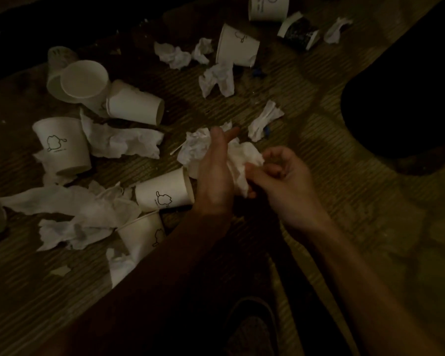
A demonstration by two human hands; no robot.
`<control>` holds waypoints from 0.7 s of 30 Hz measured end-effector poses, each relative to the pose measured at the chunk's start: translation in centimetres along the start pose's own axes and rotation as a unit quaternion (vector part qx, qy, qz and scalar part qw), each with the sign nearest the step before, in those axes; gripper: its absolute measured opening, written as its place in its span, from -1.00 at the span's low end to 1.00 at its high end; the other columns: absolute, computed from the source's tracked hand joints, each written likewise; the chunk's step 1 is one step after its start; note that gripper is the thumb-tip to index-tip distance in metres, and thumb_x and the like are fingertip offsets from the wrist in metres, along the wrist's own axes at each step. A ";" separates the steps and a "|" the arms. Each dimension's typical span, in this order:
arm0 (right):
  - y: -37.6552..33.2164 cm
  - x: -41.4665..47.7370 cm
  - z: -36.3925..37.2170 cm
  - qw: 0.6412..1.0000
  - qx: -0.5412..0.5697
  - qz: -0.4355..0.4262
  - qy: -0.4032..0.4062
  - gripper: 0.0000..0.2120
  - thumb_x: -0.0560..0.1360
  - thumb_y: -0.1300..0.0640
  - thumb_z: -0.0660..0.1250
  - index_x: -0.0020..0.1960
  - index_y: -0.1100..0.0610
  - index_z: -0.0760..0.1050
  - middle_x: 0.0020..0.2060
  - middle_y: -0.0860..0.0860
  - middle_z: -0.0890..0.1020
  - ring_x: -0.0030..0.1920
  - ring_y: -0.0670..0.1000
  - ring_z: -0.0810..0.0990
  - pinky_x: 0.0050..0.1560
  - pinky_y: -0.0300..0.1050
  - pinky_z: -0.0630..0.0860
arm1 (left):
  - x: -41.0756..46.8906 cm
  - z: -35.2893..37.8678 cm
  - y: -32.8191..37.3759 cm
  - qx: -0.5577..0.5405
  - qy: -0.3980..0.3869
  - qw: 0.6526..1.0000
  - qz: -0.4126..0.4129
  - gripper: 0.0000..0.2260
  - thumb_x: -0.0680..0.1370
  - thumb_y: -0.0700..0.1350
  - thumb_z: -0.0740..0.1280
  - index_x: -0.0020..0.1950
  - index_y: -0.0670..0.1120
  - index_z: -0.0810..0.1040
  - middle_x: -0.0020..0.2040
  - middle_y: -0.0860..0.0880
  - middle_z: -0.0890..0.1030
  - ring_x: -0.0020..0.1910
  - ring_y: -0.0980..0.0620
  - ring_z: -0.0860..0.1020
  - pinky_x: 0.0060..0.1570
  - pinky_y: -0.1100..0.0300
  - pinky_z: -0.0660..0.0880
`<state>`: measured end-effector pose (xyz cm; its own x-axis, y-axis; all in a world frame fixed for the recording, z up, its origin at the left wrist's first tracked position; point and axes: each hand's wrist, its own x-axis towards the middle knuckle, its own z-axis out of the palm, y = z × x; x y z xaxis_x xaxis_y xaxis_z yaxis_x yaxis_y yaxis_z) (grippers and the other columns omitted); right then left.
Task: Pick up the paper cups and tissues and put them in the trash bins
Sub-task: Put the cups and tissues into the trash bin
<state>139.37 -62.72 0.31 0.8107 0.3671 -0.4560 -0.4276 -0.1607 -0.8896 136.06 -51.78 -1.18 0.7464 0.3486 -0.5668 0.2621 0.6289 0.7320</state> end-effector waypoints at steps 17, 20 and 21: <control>-0.4 9.7 -2.7 0.946 -0.310 -0.073 0.065 -0.69 0.59 0.17 0.26 0.32 0.04 0.53 0.23 0.04 0.55 0.06 -0.18 0.57 0.03 -0.25 0.51 | 1.8 -2.5 1.0 0.152 0.066 0.978 0.126 -0.96 0.54 -0.14 0.42 -0.08 -0.04 0.59 -0.33 0.03 0.65 -0.45 0.11 0.59 -0.55 0.26 0.44; 0.8 12.4 -2.3 0.897 -0.437 -0.067 0.001 -0.66 0.62 0.11 0.22 0.38 0.06 0.47 0.53 0.08 0.21 0.48 0.05 0.24 0.41 -0.22 0.15 | 2.3 -2.7 1.3 0.204 0.085 0.961 0.164 -0.89 0.56 -0.09 0.41 -0.17 -0.06 0.61 -0.40 0.11 0.61 -0.41 0.19 0.57 -0.44 0.30 0.47; 1.2 12.9 -2.2 0.887 -0.458 -0.062 -0.015 -0.66 0.63 0.10 0.21 0.39 0.10 0.47 0.53 0.09 0.22 0.49 0.07 0.21 0.42 -0.21 0.11 | 2.4 -2.7 1.5 0.213 0.085 0.958 0.172 -0.83 0.57 -0.07 0.39 -0.19 -0.09 0.61 -0.43 0.12 0.59 -0.41 0.21 0.56 -0.42 0.31 0.46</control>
<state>150.18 -60.21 -6.71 0.8125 0.4553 -0.3642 0.1788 -0.7891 -0.5877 136.59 -48.15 -2.48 0.7327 0.6149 -0.2916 0.2716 0.1287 0.9538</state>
